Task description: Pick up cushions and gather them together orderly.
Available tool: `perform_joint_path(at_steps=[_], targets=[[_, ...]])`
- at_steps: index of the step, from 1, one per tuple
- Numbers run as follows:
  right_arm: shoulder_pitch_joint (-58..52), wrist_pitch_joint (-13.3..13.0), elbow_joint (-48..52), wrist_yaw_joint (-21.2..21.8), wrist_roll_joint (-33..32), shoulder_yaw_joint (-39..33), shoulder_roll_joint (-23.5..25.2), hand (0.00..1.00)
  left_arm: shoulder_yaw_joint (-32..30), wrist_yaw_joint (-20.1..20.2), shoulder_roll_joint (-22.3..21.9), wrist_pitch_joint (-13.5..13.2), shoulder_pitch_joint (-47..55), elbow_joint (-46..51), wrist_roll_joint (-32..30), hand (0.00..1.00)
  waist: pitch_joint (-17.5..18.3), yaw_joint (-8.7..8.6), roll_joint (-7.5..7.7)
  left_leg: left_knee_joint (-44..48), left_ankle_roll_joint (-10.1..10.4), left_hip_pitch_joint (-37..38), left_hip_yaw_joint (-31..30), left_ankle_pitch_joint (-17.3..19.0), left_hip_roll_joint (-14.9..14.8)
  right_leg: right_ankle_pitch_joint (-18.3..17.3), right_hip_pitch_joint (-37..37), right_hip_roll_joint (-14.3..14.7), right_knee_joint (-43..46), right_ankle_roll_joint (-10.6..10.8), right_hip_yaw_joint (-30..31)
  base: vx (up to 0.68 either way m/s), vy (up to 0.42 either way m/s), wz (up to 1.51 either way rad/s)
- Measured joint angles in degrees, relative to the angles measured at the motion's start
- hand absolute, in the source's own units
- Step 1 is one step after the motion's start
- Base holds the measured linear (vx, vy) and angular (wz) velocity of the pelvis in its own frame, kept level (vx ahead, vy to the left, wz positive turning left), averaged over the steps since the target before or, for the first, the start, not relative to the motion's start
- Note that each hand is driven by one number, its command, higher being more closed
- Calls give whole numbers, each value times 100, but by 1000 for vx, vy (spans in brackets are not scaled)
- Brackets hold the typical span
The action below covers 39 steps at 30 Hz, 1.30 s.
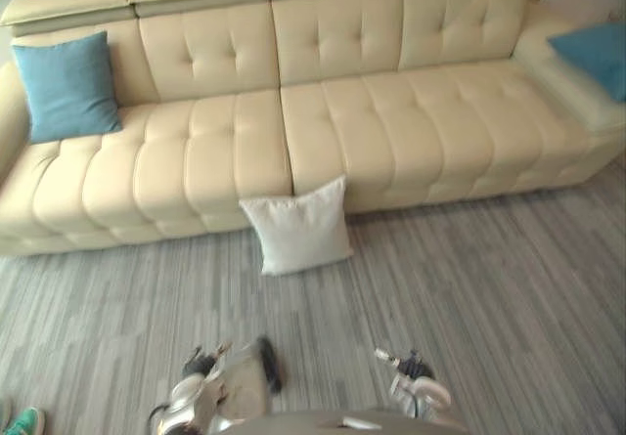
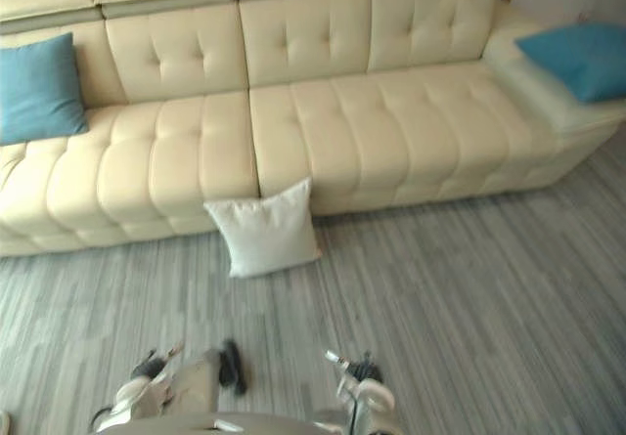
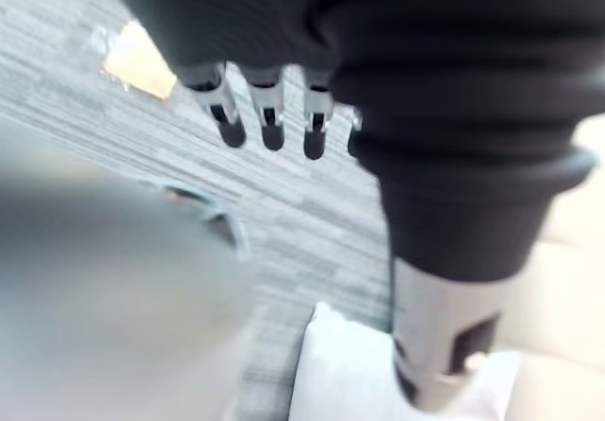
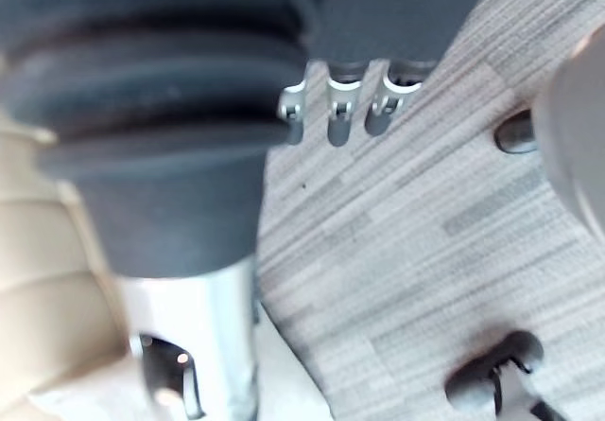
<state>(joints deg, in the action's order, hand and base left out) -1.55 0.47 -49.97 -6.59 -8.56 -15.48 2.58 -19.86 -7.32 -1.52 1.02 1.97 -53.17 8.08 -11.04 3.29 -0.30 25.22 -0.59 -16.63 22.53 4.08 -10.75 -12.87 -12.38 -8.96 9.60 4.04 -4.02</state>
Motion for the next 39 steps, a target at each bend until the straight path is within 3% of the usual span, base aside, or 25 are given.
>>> perform_joint_path(at_steps=[3, 5, 6, 8, 9, 10, 11, 12, 13, 15, 17, 18, 19, 20, 21, 22, 25, 28, 31, 32, 34, 36, 39], targets=[[157, 2, -219, 18, 4, 105, 96, 0, -15, 15, 66, 4, -6, -125, 20, 0, 49, 10, 63, 44, -207, 209, 51, 146, 21, 841, -203, -11, -297, -1, 222, 300, 175, -16], [113, -3, -296, 17, 21, 104, 96, 0, 15, 14, 160, 17, 60, -248, 5, 0, 206, 4, 194, -177, -209, 554, 95, 158, 269, 1182, -276, -187, -147, 85, 374, 362, 199, -25], [37, -19, -303, 18, 101, 101, 77, 0, 98, 15, 231, 22, 91, -362, -3, 0, 339, -31, 233, -419, -175, 732, 76, 197, 434, 1210, -127, -278, 216, 100, 439, 266, 115, -9], [-60, -17, -319, 21, 122, 79, -19, 0, 289, 18, 240, 55, 94, -441, -52, 0, 408, -86, 172, -868, -88, 1062, -27, 335, 590, 1270, 337, -300, 1306, 201, 588, 207, 85, 7], [-55, -23, -308, 19, 129, 75, -95, 0, 443, 20, 279, 61, 96, -498, -76, 0, 375, -148, 231, -1107, -96, 1301, -67, 369, 723, 1472, 726, -388, 2223, 465, 677, 276, 102, 24], [-73, -29, -294, 21, 132, 69, -159, 0, 523, 20, 376, 87, 89, -531, -97, 0, 266, -202, 219, -1263, -137, 1669, -89, 496, 835, 1586, 1238, -531, 3585, 573, 652, 270, 78, 18], [-70, -30, -284, 21, 133, 67, -181, 0, 519, 8, 392, 101, 82, -558, -97, 0, 246, -199, 231, -1259, -134, 1813, -91, 564, 839, 1334, 1425, -555, 3986, 495, 614, 258, 37, -8], [-78, -27, -265, 22, 173, 86, -239, 0, 527, 3, 387, 114, 94, -606, -102, 0, 236, -198, 221, -1350, -132, 2238, -63, 740, 834, 573, 1879, -531, 4681, 187, 318, 181, 8, -19], [-82, -29, -265, 22, 175, 93, -248, 0, 529, 5, 378, 115, 98, -614, -103, 0, 229, -204, 221, -1409, -121, 2341, -46, 759, 827, 366, 2002, -499, 4736, 93, 209, 207, -2, -14], [-94, -48, -248, 23, 179, 75, -261, 0, 521, 17, 314, 115, 90, -653, -102, 0, 226, -310, 211, -1596, -34, 2688, -76, 834, 742, -140, 2560, -236, 4200, -147, -288, 206, -57, 17], [-101, -31, -253, 23, 176, 64, -288, 0, 417, 15, 276, 117, 45, -653, -105, 0, 219, -336, 189, -1646, 90, 2810, -126, 907, 636, -138, 2837, -42, 3179, -168, -626, 287, -178, 25], [-111, -39, -212, 23, 157, -21, -285, 0, 368, 12, 258, 118, 40, -657, -119, 0, 198, -346, 166, -1649, 264, 2897, -197, 986, 544, 103, 2879, 121, 2186, -234, -730, 371, -246, 26], [-119, -37, -210, 18, 157, -59, -276, 0, 352, 13, 253, 119, 41, -656, -141, 0, 197, -349, 167, -1651, 330, 2935, -219, 1019, 525, 250, 2859, 161, 1804, -240, -728, 559, -334, 32], [-194, -29, -217, 20, 152, -58, -271, 0, 267, 16, 235, 123, 38, -661, -165, 0, 181, -352, 179, -1646, 561, 3093, -290, 1126, 499, 1340, 2702, 240, 1044, -318, -665, 373, -200, 22], [-153, -30, -214, 23, 144, -92, -326, 0, 228, 18, 153, 127, 36, -708, -167, 0, 147, -346, 91, -1657, 614, 3164, -344, 1158, 410, 1279, 2633, 326, 1101, -400, -746, 508, -257, 34], [-87, -29, -166, 21, 178, -104, -397, 0, 198, 45, 16, 142, -36, -711, -222, 0, 109, -361, -105, -1693, 613, 3168, -368, 1068, 280, 1037, 2645, 397, 1272, -439, -848, 351, -182, 35], [-84, -23, -75, 20, 178, -161, -481, 0, 188, 59, -163, 150, -82, -703, -351, 0, 65, -379, -253, -1978, 681, 3400, -435, 743, 155, 498, 2579, 419, 1651, -527, -1104, 335, -171, 34], [-120, -14, -90, 22, 205, -154, -471, 0, 118, 89, -180, 155, -83, -679, -389, 0, 67, -383, -243, -1761, 725, 3464, -570, 576, 30, 276, 2241, 441, 1570, -534, -1283, 256, -145, 30], [-233, -10, -92, 23, 207, -158, -435, 0, -54, 150, -180, 163, -58, -576, -385, 0, 112, -372, -177, -482, 742, 3014, -739, 554, -165, 194, 1808, 441, 1288, -496, -1401, 183, -76, 25], [-251, 5, -90, 23, 207, -156, -431, 0, -172, 150, -182, 164, -64, -514, -375, 0, 134, -351, -171, 420, 935, 2631, -858, 414, -295, 194, 1641, 452, 1174, -494, -1414, 140, 12, -9], [-254, 5, -113, 22, 206, -168, -428, 0, -257, 148, -198, 163, 8, -472, -370, 0, 137, -311, -168, 1145, 985, 2378, -833, 363, -447, 211, 1462, 452, 1018, -517, -1377, 153, 51, -17], [-263, 35, -182, 20, 194, -249, -397, 0, -277, 148, -170, 164, 11, -470, -366, 0, 152, -325, -140, 1284, 927, 2240, -728, 693, -487, 249, 1228, 452, 810, -469, -1312, 128, 94, -11], [-222, 100, -286, 18, 167, -316, -360, 0, -372, 149, -161, 161, 54, -368, -366, 0, 164, -213, -41, 773, 738, 1939, -443, 1163, -422, 394, 1014, 279, 568, -237, -1069, 117, 236, -34]])
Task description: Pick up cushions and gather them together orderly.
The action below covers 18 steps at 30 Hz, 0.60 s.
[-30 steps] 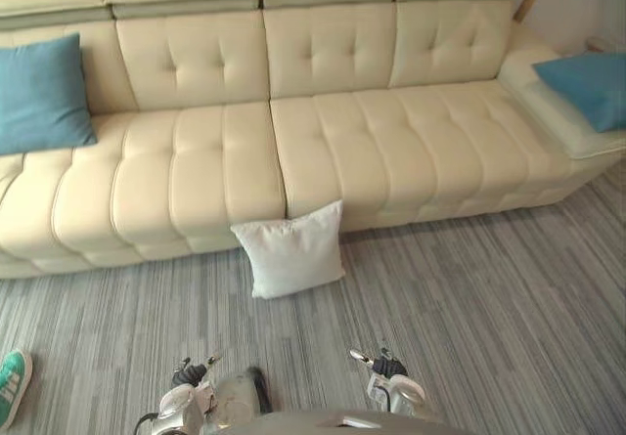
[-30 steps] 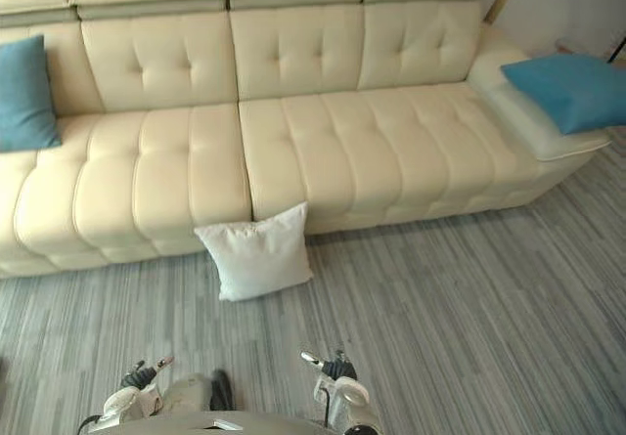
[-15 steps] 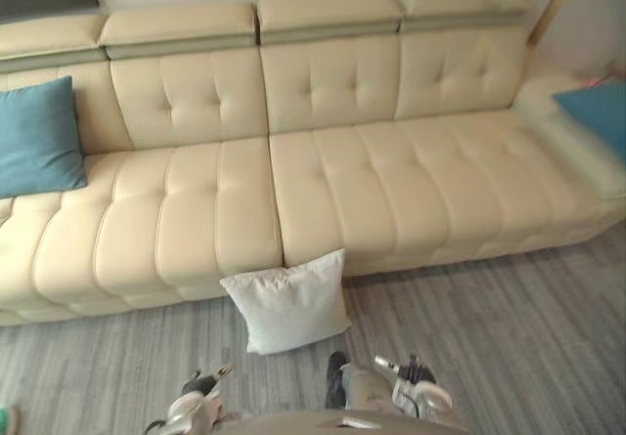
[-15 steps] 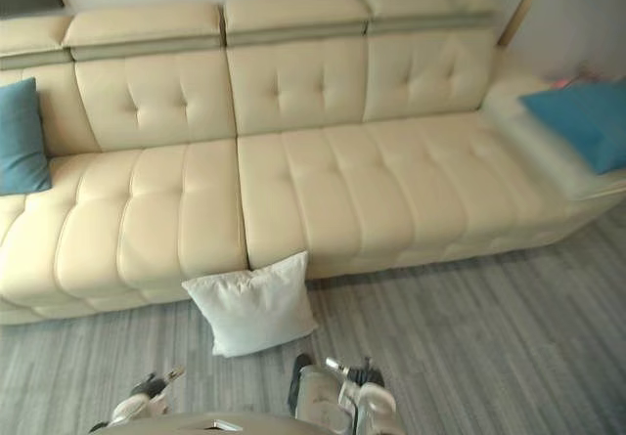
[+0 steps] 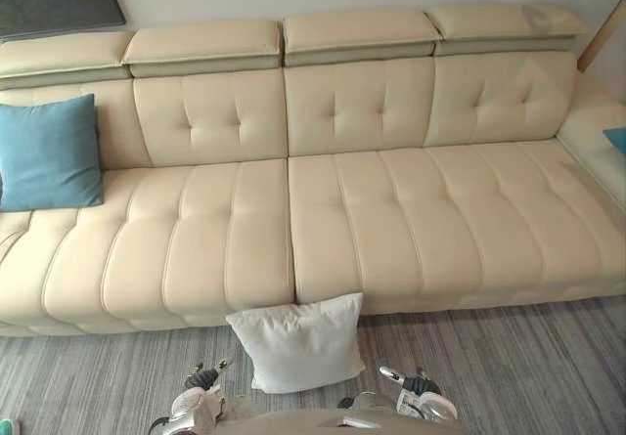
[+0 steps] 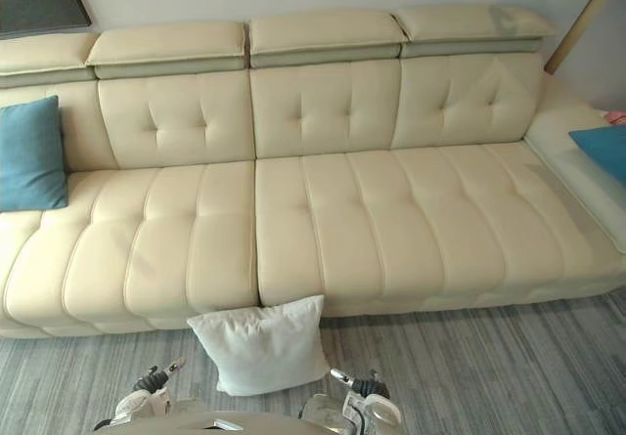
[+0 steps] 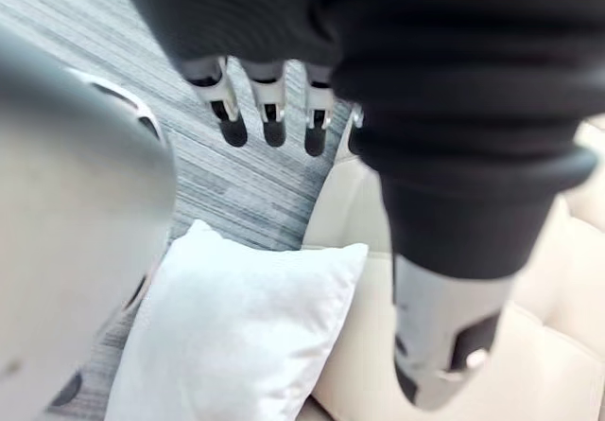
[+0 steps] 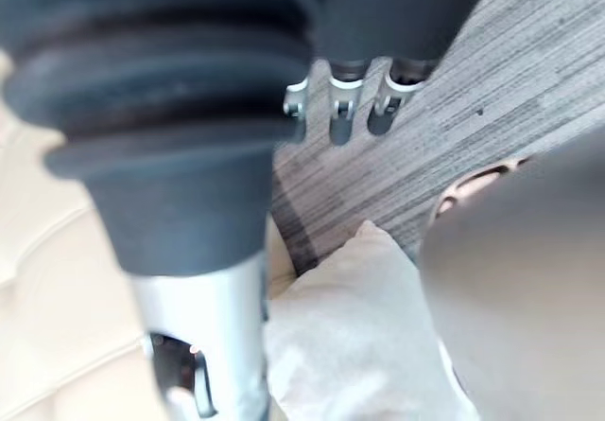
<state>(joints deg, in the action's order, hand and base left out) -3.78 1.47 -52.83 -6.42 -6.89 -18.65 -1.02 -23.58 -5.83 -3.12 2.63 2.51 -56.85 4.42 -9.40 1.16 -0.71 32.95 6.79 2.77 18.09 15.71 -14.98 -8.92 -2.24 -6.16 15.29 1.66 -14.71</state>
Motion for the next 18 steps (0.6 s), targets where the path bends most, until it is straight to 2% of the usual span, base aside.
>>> perform_joint_path(at_steps=[1, 2, 3, 5, 7, 10, 13, 18], targets=[[-19, 0, -3, 2, 4, 8, 1, 0, 7, -1, 20, -1, 18, -3, -1, 0, 25, 33, 20, -787, -57, -139, 29, -108, 77, 53, -3, -125, 14, 181, 136, 72, 330, -39], [-28, -3, -24, -4, 3, 31, -24, 0, -3, -6, 11, -5, 56, -19, -1, 0, 73, 55, -19, -1297, 167, -133, -81, -438, 150, 28, 38, -123, 54, 348, 261, 93, 430, -48], [-65, 26, 1, 0, 4, 72, 88, 0, 10, -22, 163, -8, 127, -9, 29, 0, 190, 36, 139, -1455, -8, -28, 39, -542, 429, 78, 96, -227, -18, 375, 599, 81, 261, -29], [-139, 20, 9, 4, 3, 67, 243, 0, 22, -20, 284, 0, 137, -57, 30, 0, 270, -9, 318, -1526, -97, 5, 62, -521, 603, 165, 13, -275, -255, 329, 707, 52, 176, -5], [-164, 16, 9, 5, 5, 67, 260, 0, 23, -21, 291, 1, 138, -79, 22, 0, 286, -9, 342, -1616, -158, 44, 84, -525, 699, 298, -63, -324, -444, 335, 777, 1, 165, 3], [-190, 18, 8, 11, 16, 75, 251, 0, 27, -20, 297, 2, 150, -135, 23, 0, 296, -30, 317, -1869, -219, 95, 156, -614, 825, 431, -83, -385, -690, 375, 797, -31, 83, -7], [-213, 15, 8, 16, 16, 263, 196, 0, 66, -19, 298, 0, 158, -239, 22, 0, 348, -27, 275, -2274, -133, 326, 328, -804, 840, 564, -64, -301, -859, 483, 939, -53, -23, -32], [-210, 0, 4, 20, 37, 282, 71, 0, 137, -6, 211, 1, 162, -263, -5, 0, 400, -9, 171, -2744, -18, 447, 434, -1018, 786, 802, 31, -111, -1119, 442, 1107, -63, -55, -24]])
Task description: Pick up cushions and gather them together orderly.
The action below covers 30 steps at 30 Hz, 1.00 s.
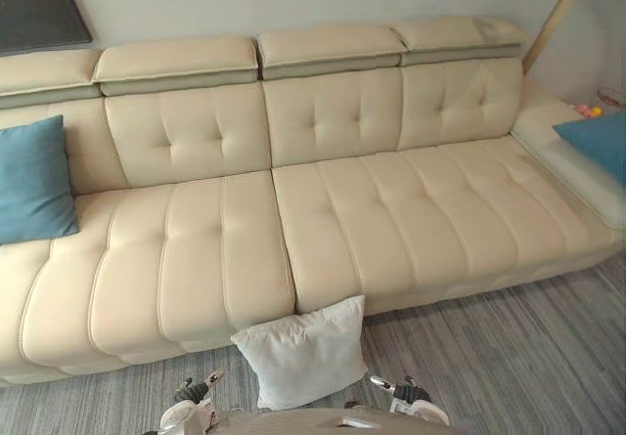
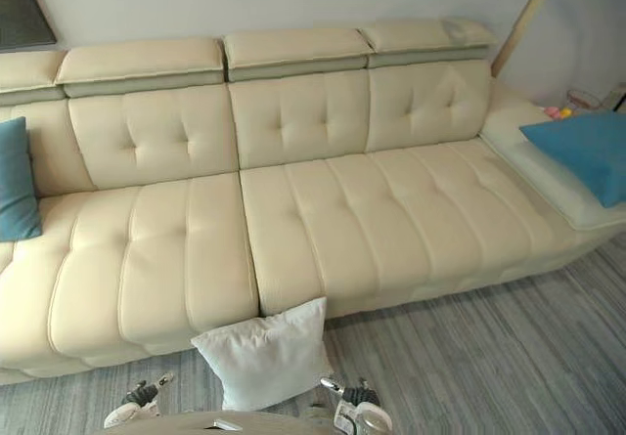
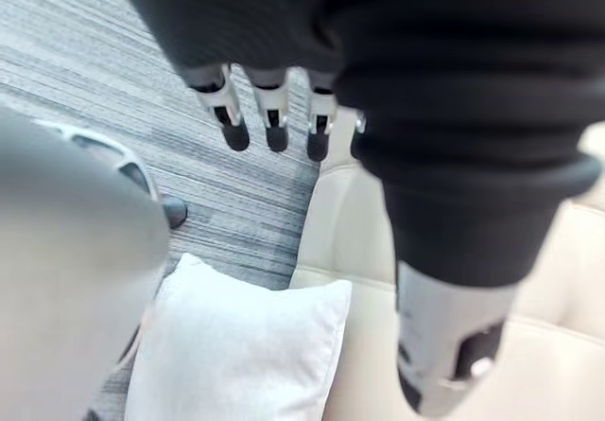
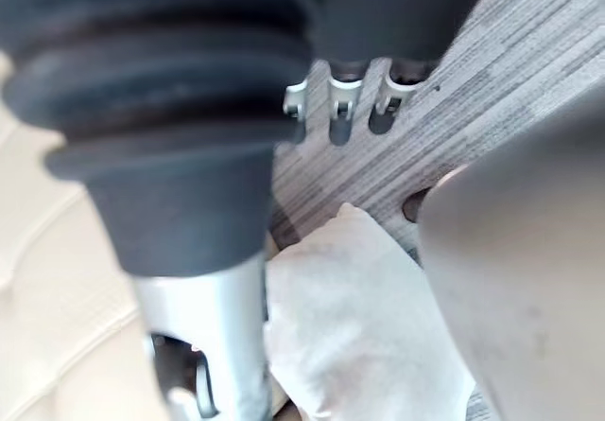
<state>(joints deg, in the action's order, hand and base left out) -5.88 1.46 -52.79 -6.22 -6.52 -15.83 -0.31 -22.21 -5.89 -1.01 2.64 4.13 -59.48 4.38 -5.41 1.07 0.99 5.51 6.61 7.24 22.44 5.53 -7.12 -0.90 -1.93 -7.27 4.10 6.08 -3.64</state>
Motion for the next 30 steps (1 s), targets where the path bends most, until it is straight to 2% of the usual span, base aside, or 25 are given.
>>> perform_joint_path(at_steps=[3, 5, 6, 7, 11, 15, 20, 24, 30], targets=[[27, -3, 9, -8, 25, 140, -44, 0, 111, -5, 3, -4, -4, 14, 1, 0, -9, 59, 14, -52, 20, 24, 32, -13, -4, 76, -26, 24, -103, -21, 35, -42, -15, -9], [144, 8, 84, -14, 92, 614, -211, 0, 284, -11, 52, -7, -127, 123, 3, 0, -234, 108, -18, 67, 6, -66, 115, 28, -30, 74, 56, 33, -33, -35, 159, -113, 13, -19], [305, 13, 477, -32, 258, 967, -262, 0, 511, -80, 85, -14, -277, 248, 22, 0, -393, 85, 8, 651, -52, -578, 96, 227, -165, 70, 469, 46, 251, -35, 193, -215, -10, -14], [516, -23, 880, -67, 409, 1138, -289, 0, 696, -195, 114, -57, -446, 360, 126, 0, -498, 79, -44, 1247, -98, -1145, 35, 399, -311, 66, 957, 92, 539, -41, 239, -214, -19, -13], [1584, -70, 1445, -260, 895, 1529, -561, 0, 1122, -440, 131, -132, -1090, 710, 634, 0, -1350, 79, -48, 2250, -205, -2430, -61, 669, -569, 61, 2180, 161, 1318, -43, 357, -275, 29, -7], [2226, -54, 1699, -463, 915, 1595, -804, 0, 1234, -654, 250, -184, -1336, 1062, 906, 0, -1608, 64, -100, 2692, -283, -3189, -39, 737, -647, 42, 3030, 164, 1804, -52, 501, -152, 18, -11], [3014, 1, 1682, -550, 915, 1632, -1083, 0, 1219, -694, 516, -280, -1916, 1282, 1035, 0, -1979, 61, -171, 3094, -355, -4135, -53, 714, -714, 52, 4055, 165, 2275, -64, 612, -113, -25, -3], [4096, 35, 1568, -677, 917, 1699, -1598, 0, 1064, -769, 853, -368, -2586, 1514, 1552, 0, -2474, 48, -184, 3533, -417, -5158, -88, 703, -864, 113, 5081, 240, 2647, -97, 689, -98, -35, -5], [4946, 49, 1582, -688, 908, 1752, -2317, 0, 854, -775, 1457, -477, -3222, 1742, 2188, 0, -2633, 101, -188, 4097, -534, -6482, -281, 633, -970, 25, 6424, 249, 3413, -150, 658, -62, -23, 11]])
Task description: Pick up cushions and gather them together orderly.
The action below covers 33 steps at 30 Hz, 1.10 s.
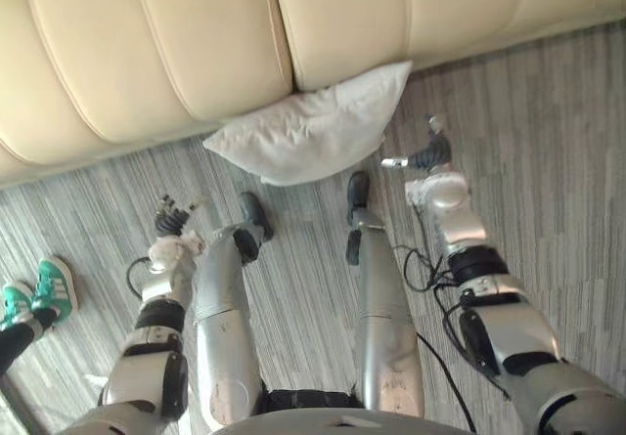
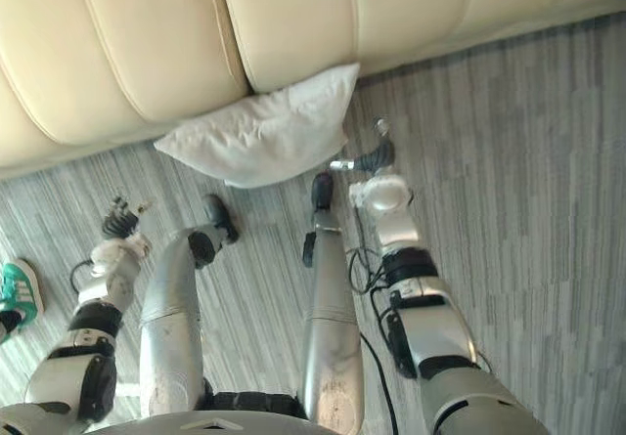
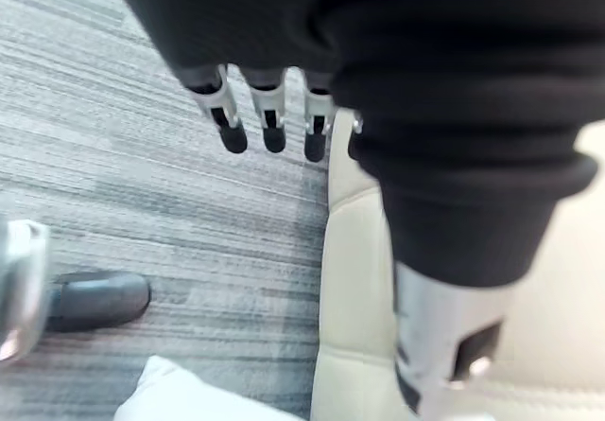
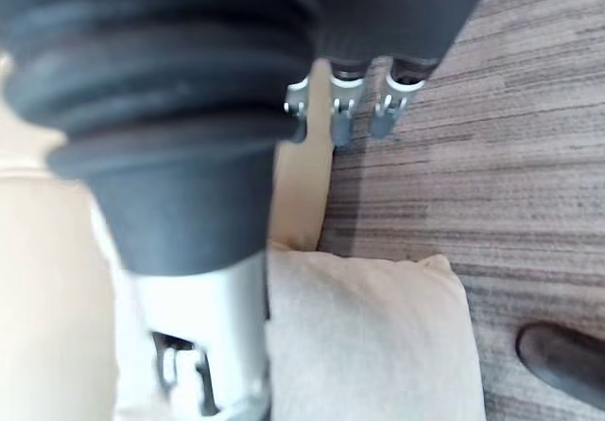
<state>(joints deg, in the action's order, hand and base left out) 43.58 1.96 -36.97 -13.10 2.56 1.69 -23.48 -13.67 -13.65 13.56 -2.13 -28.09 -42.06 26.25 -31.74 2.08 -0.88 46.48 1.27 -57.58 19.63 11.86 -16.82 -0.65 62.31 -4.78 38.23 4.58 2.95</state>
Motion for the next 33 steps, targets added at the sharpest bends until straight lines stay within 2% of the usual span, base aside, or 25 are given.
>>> perform_joint_path(at_steps=[4, 5, 9, 16, 20, 21, 23, 24, 29, 33], targets=[[476, -40, 36, -21, -201, 27, -224, 0, 7, -44, 317, -71, -345, 490, 75, 0, -1, 38, -2, 474, -9, -873, -183, 0, -40, -143, 892, -13, 642, -31, -5, -58, -39, 17], [676, -51, 221, -45, -428, 51, -286, 0, 33, -95, 382, -131, -491, 745, 86, 0, -2, 40, -2, 656, -68, -1245, -228, 43, -53, -227, 1292, -26, 871, -28, 10, -81, -49, 20], [929, -84, 525, -131, -790, 227, -294, 0, 94, -169, 385, -198, -640, 1007, 94, 0, -10, 71, 3, 921, -69, -1780, -231, 42, -158, -227, 1871, -1, 1125, -18, 61, -65, -28, -1], [1184, -162, 1078, -281, -952, 462, -110, 0, 498, -541, 201, -222, -817, 1517, 10, 0, -10, 44, 3, 1166, -43, -2233, -245, 63, -265, -142, 2348, 79, 1300, -24, 123, -57, -4, -5], [1292, -192, 1417, -505, -1010, 481, 255, 0, 734, -747, 137, -229, -1042, 1814, -300, 0, -10, 13, 3, 1235, -38, -2439, -251, 58, -281, -67, 2557, 104, 1321, 18, 146, -65, 3, -3], [1290, -193, 1521, -575, -1015, 479, 344, 100, 812, -811, 65, -231, -1126, 1898, -422, 0, -11, -6, 2, 1266, -62, -2486, -251, 46, -285, -57, 2605, 107, 1353, 29, 156, -58, -1, -4], [1290, -208, 1612, -667, -1091, 477, 484, 100, 915, -872, -14, -234, -1225, 1906, -562, 0, -11, -23, 2, 1306, -91, -2523, -267, 37, -301, -55, 2633, 118, 1373, 27, 150, -57, -3, -4], [1291, -239, 1635, -716, -1196, 475, 544, 100, 995, -920, -88, -232, -1271, 1902, -706, 100, -11, -26, 2, 1353, -113, -2538, -269, 53, -316, -56, 2653, 123, 1408, 28, 151, -70, -4, -8], [1294, -371, 1979, -894, -1460, 475, 913, 100, 1297, -1040, -326, -191, -1429, 1896, -1095, 100, -11, -68, 2, 1455, -89, -2642, -258, 122, -404, -31, 2757, 210, 1416, 47, 190, -59, -3, -11], [1299, -603, 2079, -963, -1649, 476, 1191, 100, 1380, -1266, -459, -62, -1589, 1887, -1306, 100, -11, -79, 3, 1438, -62, -2681, -248, 131, -474, 33, 2791, 297, 1314, 67, 202, -83, -8, -12]])
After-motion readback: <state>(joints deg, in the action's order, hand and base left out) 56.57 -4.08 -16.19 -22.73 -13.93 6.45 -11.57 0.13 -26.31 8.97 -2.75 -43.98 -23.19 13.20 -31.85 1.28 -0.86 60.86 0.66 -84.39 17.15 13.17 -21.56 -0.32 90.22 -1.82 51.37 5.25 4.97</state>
